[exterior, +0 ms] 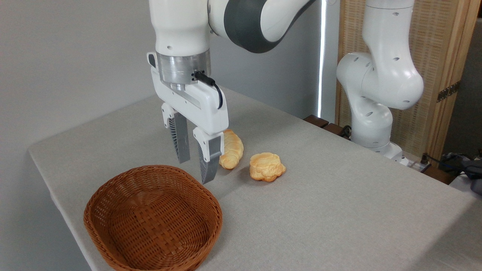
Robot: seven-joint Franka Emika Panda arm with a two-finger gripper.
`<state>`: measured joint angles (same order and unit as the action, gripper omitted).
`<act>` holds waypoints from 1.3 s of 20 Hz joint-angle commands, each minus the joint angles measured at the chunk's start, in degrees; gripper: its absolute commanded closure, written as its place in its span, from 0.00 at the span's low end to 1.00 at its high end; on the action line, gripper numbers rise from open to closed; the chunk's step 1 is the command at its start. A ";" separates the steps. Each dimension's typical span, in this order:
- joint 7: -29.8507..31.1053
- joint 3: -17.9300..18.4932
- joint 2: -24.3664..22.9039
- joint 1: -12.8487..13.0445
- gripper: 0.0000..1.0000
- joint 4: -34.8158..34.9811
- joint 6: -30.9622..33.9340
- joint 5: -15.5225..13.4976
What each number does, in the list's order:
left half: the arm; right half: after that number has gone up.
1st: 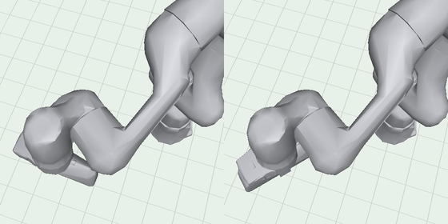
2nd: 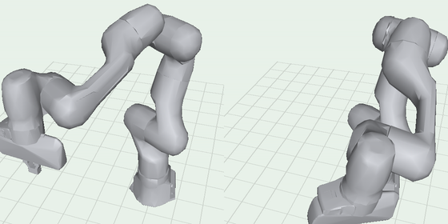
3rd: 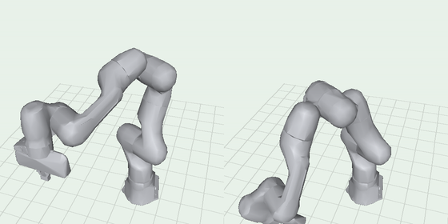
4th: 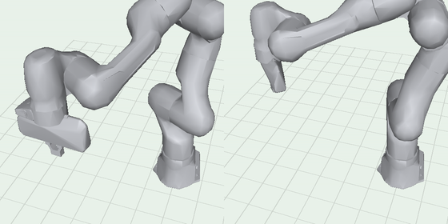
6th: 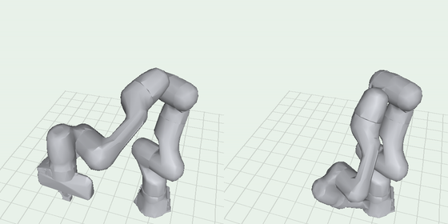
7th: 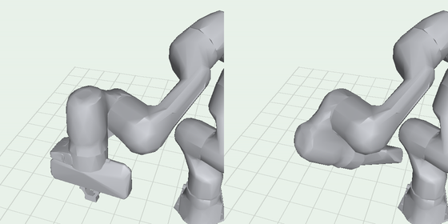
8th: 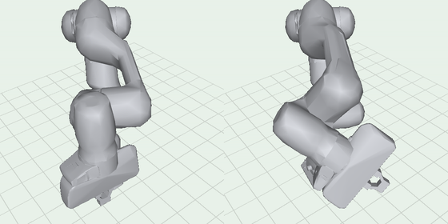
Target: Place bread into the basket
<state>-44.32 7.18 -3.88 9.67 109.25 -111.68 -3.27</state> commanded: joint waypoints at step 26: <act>-4.27 -2.08 -7.79 2.28 0.00 10.52 4.36 -0.25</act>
<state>-44.54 5.01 -5.86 10.81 112.60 -107.51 -3.26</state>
